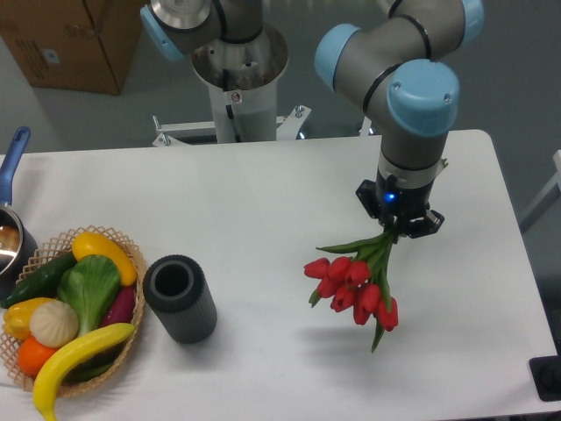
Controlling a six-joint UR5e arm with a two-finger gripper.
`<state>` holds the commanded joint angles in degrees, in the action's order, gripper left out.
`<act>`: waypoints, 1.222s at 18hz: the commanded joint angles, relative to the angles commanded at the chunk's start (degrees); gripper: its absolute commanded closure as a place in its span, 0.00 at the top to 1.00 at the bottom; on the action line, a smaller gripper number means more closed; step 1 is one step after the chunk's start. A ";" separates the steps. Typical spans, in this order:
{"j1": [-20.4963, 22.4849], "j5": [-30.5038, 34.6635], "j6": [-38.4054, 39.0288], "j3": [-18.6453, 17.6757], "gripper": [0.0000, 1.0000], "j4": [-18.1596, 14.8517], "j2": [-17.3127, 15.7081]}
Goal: Insert the flowers into the vase
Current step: 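Carry the red tulip bunch in the gripper over the black vase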
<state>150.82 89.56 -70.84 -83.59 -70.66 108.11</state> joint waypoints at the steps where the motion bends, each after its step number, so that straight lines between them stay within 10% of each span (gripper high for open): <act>1: -0.09 -0.52 0.00 0.09 0.00 0.00 -0.26; 8: -0.26 -27.11 5.17 -1.22 0.00 4.91 -5.97; 15: -1.76 -56.21 16.96 -7.90 0.00 23.54 -7.38; 22: -5.80 -75.66 16.70 -8.17 0.00 24.34 -3.79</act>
<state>145.02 13.90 -54.14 -91.76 -46.32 104.32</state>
